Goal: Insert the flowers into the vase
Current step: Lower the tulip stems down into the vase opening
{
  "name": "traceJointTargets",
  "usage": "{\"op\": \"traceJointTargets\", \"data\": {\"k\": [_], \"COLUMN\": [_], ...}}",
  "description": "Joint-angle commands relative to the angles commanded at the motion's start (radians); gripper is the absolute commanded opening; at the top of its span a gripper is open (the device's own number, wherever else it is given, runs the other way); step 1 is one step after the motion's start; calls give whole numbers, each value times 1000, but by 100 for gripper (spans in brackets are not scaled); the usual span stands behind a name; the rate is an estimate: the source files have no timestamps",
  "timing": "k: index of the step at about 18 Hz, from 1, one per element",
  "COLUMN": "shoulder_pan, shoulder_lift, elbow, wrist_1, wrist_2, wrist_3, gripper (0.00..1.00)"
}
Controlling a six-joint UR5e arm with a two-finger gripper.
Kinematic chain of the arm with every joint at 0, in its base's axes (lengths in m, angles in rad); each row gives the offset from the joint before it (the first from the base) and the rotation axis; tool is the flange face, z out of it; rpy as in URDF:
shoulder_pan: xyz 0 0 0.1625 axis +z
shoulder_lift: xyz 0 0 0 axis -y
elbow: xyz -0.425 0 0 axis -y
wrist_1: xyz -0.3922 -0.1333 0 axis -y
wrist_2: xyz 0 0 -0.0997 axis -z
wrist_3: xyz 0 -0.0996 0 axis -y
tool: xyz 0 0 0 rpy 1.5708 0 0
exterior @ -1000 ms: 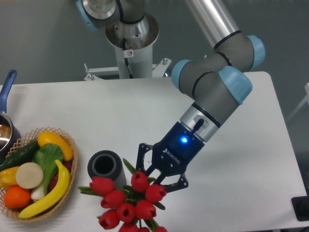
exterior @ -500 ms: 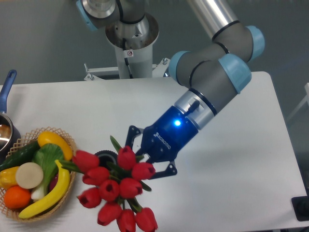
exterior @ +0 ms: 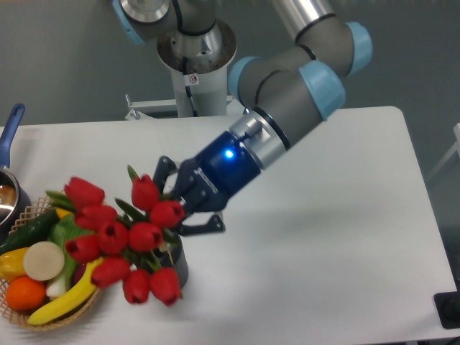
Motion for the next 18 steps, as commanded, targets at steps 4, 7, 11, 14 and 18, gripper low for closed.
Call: {"op": "traceJointTargets", "data": {"k": [4,7,11,14,18], "shoulder_pan": [-9,-11,-12,-12,-18], "shoulder_lift": [2,-8,-28,-46,-60], "elbow": [5,12,20,17,5], "wrist_1": [6,8,8,9,9], "wrist_2": [-2,0,3,8,9], "wrist_3": [0,3,8,18,20], "gripper": [4,4,5,6,7]}}
